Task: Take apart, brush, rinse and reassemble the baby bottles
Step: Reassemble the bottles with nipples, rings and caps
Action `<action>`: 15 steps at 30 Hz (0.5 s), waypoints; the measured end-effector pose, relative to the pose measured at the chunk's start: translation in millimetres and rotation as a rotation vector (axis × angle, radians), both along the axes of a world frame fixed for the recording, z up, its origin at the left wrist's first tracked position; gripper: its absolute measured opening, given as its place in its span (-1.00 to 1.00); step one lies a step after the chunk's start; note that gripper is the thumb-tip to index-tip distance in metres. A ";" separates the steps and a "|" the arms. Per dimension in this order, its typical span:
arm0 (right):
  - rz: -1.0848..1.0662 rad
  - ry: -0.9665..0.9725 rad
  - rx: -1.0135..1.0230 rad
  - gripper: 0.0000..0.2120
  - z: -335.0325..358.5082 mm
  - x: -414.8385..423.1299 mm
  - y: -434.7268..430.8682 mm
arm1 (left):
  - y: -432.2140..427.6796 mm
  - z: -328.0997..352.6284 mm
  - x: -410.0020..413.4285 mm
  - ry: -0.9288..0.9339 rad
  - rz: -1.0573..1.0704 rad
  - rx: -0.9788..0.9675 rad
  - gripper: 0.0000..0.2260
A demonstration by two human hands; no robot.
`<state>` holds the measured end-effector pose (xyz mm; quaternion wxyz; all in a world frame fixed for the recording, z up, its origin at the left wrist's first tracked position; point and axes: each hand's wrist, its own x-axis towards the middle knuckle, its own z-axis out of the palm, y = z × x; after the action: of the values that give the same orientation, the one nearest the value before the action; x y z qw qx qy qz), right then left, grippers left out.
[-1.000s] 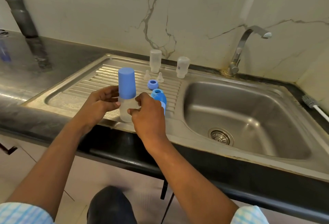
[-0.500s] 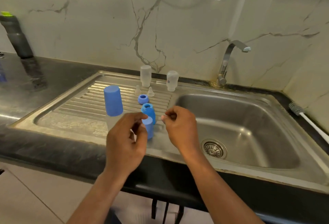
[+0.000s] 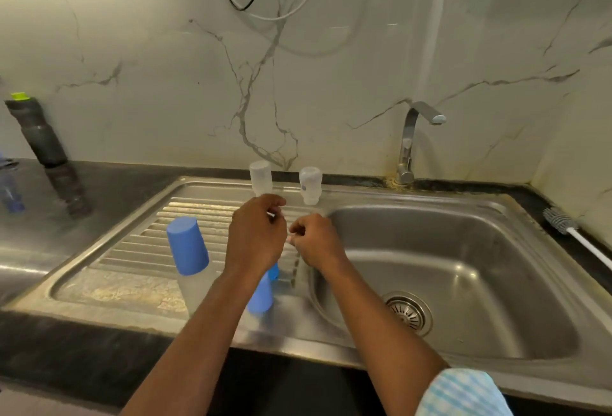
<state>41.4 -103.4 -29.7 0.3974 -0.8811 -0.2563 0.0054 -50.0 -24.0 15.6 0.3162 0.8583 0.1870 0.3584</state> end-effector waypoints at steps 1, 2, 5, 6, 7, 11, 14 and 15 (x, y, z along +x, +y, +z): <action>0.005 -0.003 -0.016 -0.87 -2.7 3.4 5.2 | 5.7 5.0 15.7 0.045 0.024 -0.017 -0.75; 0.007 0.001 -0.026 -0.86 -5.2 8.1 9.6 | 12.2 9.4 34.1 0.087 0.043 -0.030 -0.75; -0.017 0.023 -0.037 -0.82 -15.4 19.2 17.8 | 34.0 15.0 82.1 0.224 0.088 -0.055 -0.74; -0.027 0.028 -0.034 -0.82 -18.3 21.7 18.4 | 41.2 14.7 95.6 0.279 0.086 -0.053 -0.74; -0.034 0.030 -0.032 -0.81 -21.9 26.6 19.7 | 48.4 13.0 109.2 0.334 0.075 -0.040 -0.75; -0.030 0.008 -0.025 -0.78 -26.0 40.1 21.1 | 71.7 4.3 136.7 0.546 0.032 0.101 -0.73; 0.006 0.005 -0.041 -0.72 -25.1 49.3 28.5 | 87.5 -1.7 147.0 0.665 0.004 0.170 -0.63; 0.019 0.003 -0.054 -0.70 -25.0 50.9 33.1 | 92.3 -3.4 149.3 0.696 -0.005 0.179 -0.61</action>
<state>92.3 -70.3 -54.8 0.3737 -0.8890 -0.2641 0.0175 99.3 68.2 12.2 0.1580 0.9536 0.2494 0.0589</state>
